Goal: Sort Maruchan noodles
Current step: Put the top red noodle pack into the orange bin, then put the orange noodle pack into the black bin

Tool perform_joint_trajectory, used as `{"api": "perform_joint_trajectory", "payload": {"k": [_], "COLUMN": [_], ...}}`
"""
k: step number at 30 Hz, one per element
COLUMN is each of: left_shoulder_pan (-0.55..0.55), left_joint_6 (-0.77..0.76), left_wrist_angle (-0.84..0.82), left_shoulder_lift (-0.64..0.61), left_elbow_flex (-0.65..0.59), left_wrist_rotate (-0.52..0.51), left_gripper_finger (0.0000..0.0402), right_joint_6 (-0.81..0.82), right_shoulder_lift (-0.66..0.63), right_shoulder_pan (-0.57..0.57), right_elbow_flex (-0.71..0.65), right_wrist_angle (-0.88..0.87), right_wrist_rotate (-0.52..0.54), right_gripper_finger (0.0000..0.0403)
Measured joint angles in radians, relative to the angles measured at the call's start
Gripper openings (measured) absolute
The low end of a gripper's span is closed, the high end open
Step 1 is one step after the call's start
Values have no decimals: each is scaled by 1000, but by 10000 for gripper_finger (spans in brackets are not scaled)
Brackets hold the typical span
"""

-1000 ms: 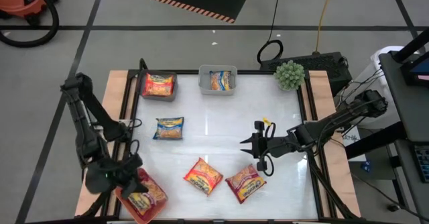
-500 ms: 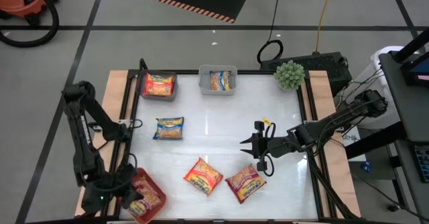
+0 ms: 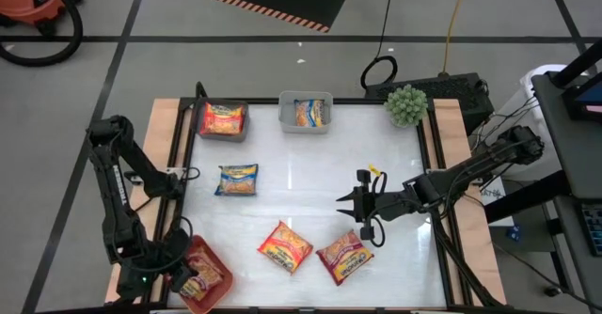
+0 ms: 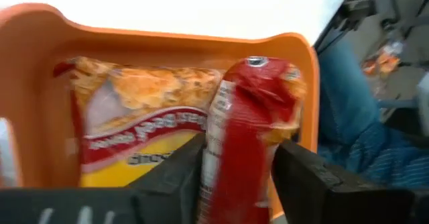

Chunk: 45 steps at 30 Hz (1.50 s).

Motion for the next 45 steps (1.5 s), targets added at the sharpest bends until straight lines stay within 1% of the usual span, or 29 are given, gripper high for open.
{"api": "perform_joint_trajectory", "payload": {"k": [4,7,12,17,20,23,26,31,35,42,45], "left_shoulder_pan": [18,36,61,95,113,137,164,228,314,494,585], "left_joint_6": [39,57,73,80,89,161,272,428,588,962,1107], "left_wrist_angle": [-27,-38,-73,-160,-199,-182,-102,12,39,42,107], "left_shoulder_lift": [0,-14,-73,-149,-179,-181,-159,-109,-93,-93,-93], "left_elbow_flex": [0,0,0,0,0,0,0,0,0,0,0], "left_wrist_rotate": [61,93,106,183,181,147,104,99,88,-115,-224], "left_gripper_finger": [199,216,220,220,220,220,220,220,220,220,220], "right_joint_6": [0,-1,-3,-11,-18,-19,-22,-27,-20,44,94], "right_shoulder_lift": [0,0,0,0,0,0,0,0,0,0,8], "right_shoulder_pan": [0,0,0,0,0,0,0,0,0,0,0], "right_elbow_flex": [0,0,0,0,0,0,0,0,0,0,0], "right_wrist_angle": [0,0,5,23,23,23,22,21,22,42,40], "right_wrist_rotate": [0,0,0,0,0,0,0,0,0,1,5], "right_gripper_finger": [114,114,114,114,114,114,114,114,114,114,114]}}
